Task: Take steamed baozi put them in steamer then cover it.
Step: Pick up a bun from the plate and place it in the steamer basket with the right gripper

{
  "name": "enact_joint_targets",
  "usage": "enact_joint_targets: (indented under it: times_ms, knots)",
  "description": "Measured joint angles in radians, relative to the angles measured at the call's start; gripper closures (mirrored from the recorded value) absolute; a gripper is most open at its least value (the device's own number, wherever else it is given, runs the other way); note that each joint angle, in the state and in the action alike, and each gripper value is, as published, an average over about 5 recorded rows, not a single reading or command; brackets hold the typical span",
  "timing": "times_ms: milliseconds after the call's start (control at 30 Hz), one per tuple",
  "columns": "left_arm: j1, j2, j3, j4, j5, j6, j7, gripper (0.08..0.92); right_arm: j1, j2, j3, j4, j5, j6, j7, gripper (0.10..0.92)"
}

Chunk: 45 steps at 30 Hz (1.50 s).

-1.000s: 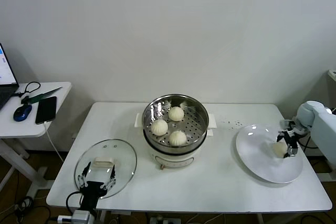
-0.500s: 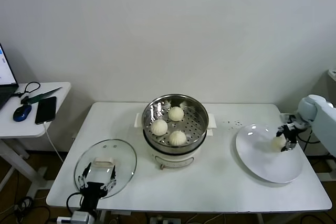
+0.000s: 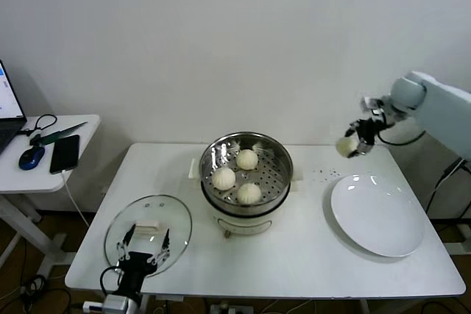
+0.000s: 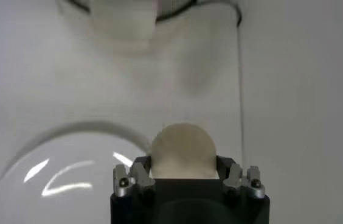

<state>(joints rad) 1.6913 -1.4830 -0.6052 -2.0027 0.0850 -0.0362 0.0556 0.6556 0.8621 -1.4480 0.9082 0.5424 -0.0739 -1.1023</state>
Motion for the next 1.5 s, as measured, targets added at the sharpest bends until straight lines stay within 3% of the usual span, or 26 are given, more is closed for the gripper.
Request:
enact_joint_targets:
  times_ms: [300, 600, 1500]
  knots:
    - [-0.002, 0.003, 0.013, -0.006, -0.011, -0.016, 0.014, 0.177, 0.167, 0.149, -0.220, 0.139, 0.285, -0.092, 0.073, 0.338]
    - [-0.002, 0.019, 0.009, -0.016, -0.030, -0.025, 0.012, 0.177, 0.205, 0.309, -0.338, 0.182, 0.425, -0.139, 0.130, 0.338]
    - [-0.020, 0.022, -0.006, -0.001, -0.053, -0.033, 0.007, 0.177, 0.069, 0.411, -0.405, 0.149, 0.374, -0.184, 0.187, 0.295]
